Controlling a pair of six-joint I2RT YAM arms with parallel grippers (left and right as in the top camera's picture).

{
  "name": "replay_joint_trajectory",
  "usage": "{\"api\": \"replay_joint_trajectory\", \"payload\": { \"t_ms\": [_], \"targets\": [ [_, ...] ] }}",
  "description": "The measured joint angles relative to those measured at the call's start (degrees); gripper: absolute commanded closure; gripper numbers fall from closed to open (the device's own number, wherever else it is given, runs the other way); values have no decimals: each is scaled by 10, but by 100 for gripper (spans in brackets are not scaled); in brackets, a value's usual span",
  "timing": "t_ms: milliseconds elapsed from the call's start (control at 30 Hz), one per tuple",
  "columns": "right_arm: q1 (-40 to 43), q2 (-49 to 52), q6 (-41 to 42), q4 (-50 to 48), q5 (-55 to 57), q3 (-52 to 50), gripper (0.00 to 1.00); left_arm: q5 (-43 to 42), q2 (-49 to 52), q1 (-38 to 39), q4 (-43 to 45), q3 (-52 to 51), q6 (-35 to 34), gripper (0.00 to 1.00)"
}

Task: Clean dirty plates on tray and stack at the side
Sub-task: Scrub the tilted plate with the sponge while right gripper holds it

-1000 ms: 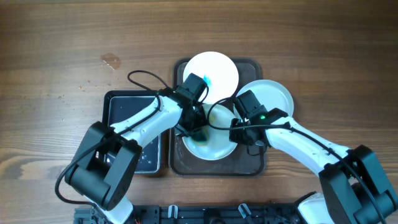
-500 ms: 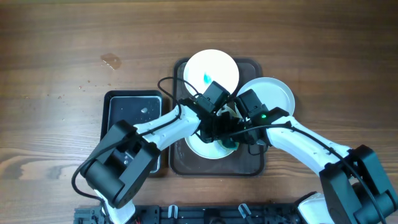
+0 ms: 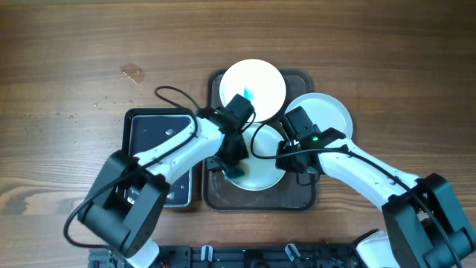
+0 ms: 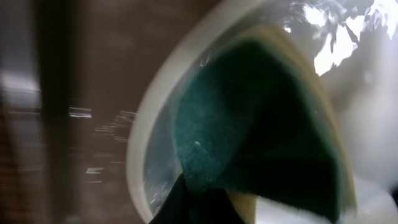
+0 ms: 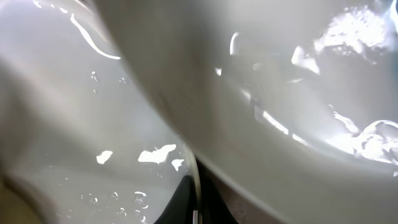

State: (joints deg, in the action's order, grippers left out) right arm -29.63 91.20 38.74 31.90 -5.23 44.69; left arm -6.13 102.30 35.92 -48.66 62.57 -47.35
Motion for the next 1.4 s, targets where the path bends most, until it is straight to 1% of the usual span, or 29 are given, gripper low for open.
{"api": "replay_joint_trajectory", "payload": {
  "t_ms": [67,133,233,300,400,533,733,867,1033,1100,1233,1400],
  "targets": [
    [-3,0,0,0,-1,0,96,33,-14,-2,-11,-2,-1,96],
    [-3,0,0,0,-3,0,96,49,-25,-1,-10,-3,-1,96],
    [-3,0,-2,2,-3,0,96,52,-29,-1,25,-8,-1,96],
    [-3,0,-7,2,-3,0,96,38,-29,0,59,-14,-1,96],
    [-3,0,-16,3,-3,0,96,-8,-19,15,141,-18,-1,96],
    [-3,0,-22,3,-2,0,96,-66,19,43,232,-19,-2,96],
    [-3,0,-26,7,2,1,96,-118,37,51,269,-19,-6,96],
    [-3,0,-26,9,2,1,96,-116,37,50,244,-14,-6,96],
    [-3,0,-33,9,-5,1,96,-91,29,38,124,1,-6,96],
    [-3,0,-35,9,-5,1,96,-53,12,35,71,-1,-6,96],
    [-3,0,-35,9,-6,1,96,37,-28,30,7,-14,-6,96],
    [-3,0,-35,9,-6,1,96,92,-115,15,-36,-18,-6,96]
  ]
}}
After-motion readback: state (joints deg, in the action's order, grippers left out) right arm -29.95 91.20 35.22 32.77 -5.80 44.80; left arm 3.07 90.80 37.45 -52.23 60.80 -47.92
